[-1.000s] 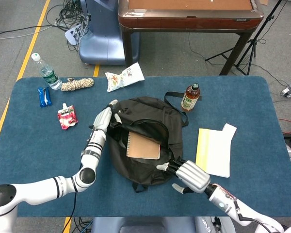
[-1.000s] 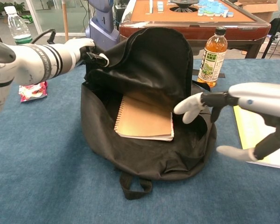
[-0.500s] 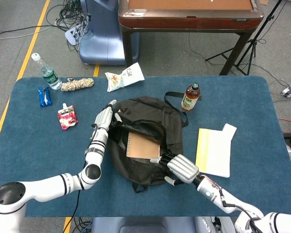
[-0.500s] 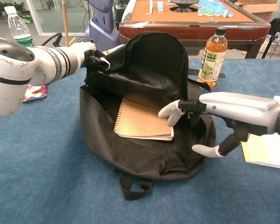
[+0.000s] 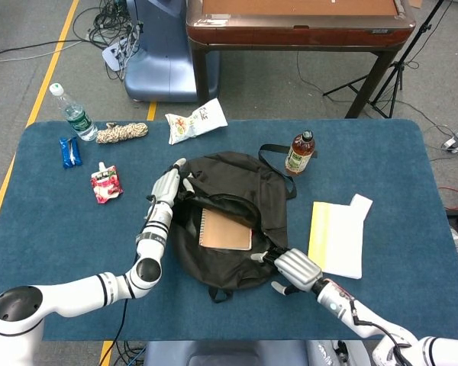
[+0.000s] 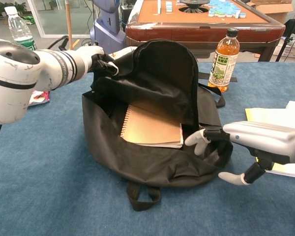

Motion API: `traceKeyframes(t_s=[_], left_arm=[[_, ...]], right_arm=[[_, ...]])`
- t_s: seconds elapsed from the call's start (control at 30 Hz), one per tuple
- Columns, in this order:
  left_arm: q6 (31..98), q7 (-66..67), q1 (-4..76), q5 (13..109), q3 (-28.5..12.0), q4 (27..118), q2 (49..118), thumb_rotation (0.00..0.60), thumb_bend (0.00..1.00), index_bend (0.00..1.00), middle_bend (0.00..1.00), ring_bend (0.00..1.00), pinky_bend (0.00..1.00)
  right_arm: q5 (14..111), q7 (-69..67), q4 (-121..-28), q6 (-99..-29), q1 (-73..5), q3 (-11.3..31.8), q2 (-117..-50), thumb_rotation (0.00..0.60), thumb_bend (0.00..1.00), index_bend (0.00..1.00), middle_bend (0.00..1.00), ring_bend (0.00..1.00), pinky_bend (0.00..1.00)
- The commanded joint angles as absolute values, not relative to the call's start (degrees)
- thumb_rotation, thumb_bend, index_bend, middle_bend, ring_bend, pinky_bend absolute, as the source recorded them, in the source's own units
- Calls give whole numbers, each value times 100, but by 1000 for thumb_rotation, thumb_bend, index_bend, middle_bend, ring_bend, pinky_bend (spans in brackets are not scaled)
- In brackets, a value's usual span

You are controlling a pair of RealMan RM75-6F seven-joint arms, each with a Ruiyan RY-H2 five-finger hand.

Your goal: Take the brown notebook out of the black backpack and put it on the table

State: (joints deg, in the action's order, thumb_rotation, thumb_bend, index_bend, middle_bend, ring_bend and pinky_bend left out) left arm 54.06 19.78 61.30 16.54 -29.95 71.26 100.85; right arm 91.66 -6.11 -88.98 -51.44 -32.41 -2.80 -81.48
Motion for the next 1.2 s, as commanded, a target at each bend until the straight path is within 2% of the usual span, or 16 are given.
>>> traceKeyframes(t_s=[0.03,0.27,0.7,1.0,1.2], left_arm=[[5406,1978,6125,1656,-2995,7137,10088,600,777,594,61,0,29],[5481,1934,6091,1685,-3048,7234,10062,600,776,587,61,0,29],[5521,1873,6031,1562,-3161,7384,9996,600,763,581,61,0,29],[5457,1851,6013,1233,-3275,7491,9936,600,761,580,61,0,28],[5467,1832,6012,1177,-3299,7517,9899,600,761,579,61,0,29]], right_arm=[[9155,-720,-8816,-5265,-3216,-254,-8224,600,402,162,260,162,315],[9249,-866,-8763,-5560,-3311,-47,-8434,600,402,162,260,161,315],[8696,-370,-8253,-5159,-3766,417,-9246,600,402,179,260,161,315],[8445,205,-7560,-5164,-3960,594,-9926,600,402,181,258,161,312],[8412,370,-7121,-5299,-4017,640,-10288,600,328,181,232,161,303]])
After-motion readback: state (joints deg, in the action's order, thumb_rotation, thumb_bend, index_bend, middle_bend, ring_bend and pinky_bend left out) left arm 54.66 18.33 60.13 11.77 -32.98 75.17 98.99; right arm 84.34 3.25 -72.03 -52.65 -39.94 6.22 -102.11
